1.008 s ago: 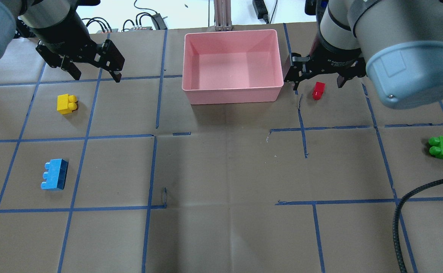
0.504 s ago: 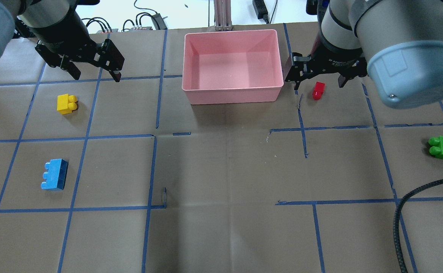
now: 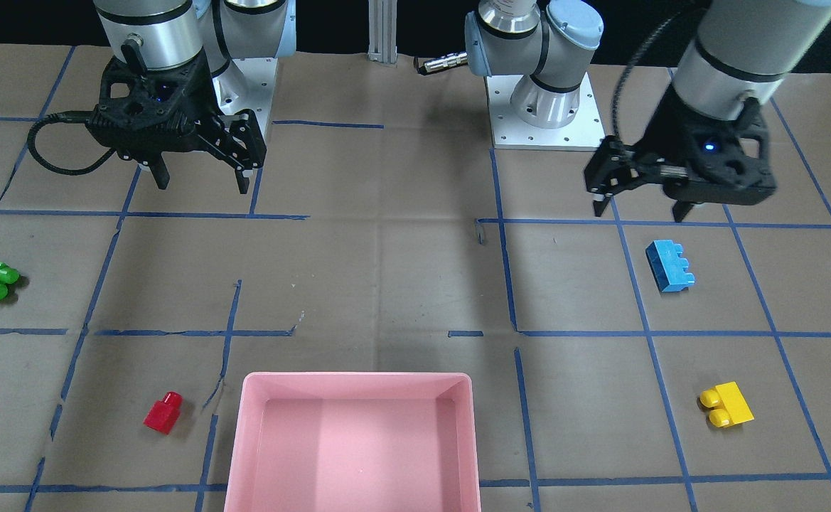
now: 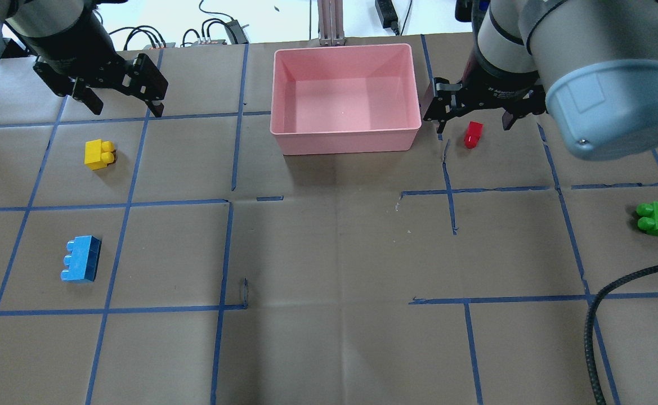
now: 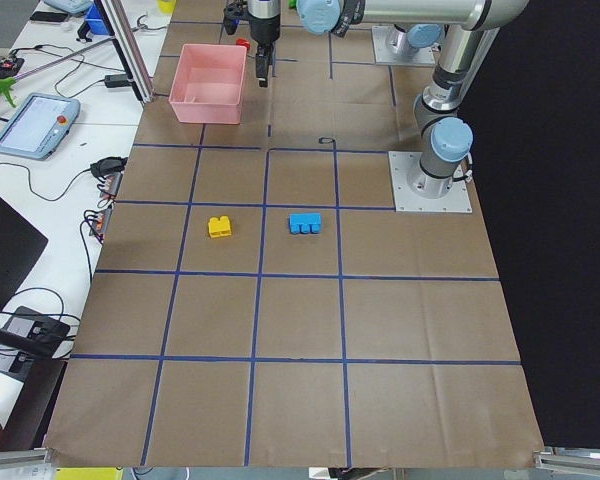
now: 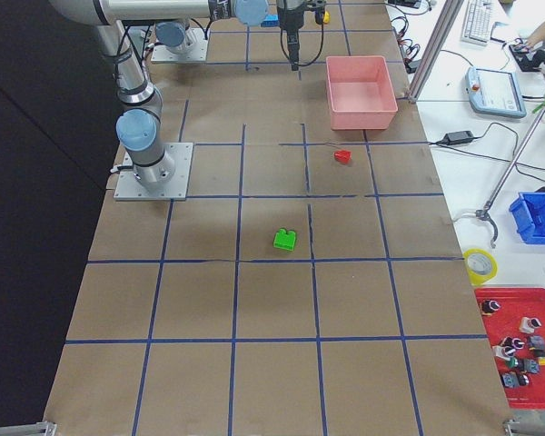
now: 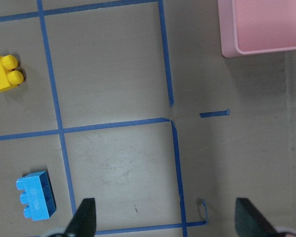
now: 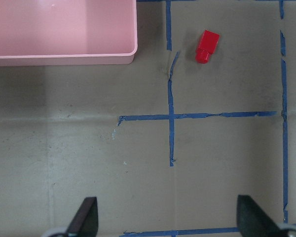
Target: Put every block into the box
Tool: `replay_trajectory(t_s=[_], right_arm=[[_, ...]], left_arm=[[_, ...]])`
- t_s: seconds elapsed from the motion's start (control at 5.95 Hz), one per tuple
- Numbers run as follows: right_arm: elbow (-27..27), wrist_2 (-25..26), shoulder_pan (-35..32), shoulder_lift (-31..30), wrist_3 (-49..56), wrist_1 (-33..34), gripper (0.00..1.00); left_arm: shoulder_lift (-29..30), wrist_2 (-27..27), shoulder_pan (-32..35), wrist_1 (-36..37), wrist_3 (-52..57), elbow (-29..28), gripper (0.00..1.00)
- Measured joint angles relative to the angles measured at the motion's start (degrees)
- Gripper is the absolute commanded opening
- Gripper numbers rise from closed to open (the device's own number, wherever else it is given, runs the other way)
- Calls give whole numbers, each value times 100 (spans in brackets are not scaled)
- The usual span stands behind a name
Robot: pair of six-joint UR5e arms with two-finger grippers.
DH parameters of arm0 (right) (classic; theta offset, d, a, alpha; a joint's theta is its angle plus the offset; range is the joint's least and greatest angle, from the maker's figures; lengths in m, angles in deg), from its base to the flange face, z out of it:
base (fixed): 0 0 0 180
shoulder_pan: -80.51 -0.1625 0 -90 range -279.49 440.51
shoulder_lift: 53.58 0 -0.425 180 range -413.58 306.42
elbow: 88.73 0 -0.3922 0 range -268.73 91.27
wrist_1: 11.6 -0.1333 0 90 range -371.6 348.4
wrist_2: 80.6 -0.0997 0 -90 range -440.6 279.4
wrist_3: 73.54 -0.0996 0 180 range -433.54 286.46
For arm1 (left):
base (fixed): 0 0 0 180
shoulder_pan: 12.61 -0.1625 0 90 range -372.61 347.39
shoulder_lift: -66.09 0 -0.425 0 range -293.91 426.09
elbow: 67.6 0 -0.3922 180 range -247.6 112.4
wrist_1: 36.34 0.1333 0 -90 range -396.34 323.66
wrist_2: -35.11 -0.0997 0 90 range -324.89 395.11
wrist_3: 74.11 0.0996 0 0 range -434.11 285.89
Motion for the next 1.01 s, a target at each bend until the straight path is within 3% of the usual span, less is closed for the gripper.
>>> replay_trajectory(t_s=[0.5,0.67,1.01], right_arm=[[-217,-19,962,-95,1047,324,99],[-361,-35,1543,-201,1664,344,99],[-779,-134,2688,-349,2389,554,99]], left_arm=[[98,-40,-2316,299,1720,152,100],[98,-33,-2771,315,2122,272,100],[-64,-7,-3035,604,2320,902,100]])
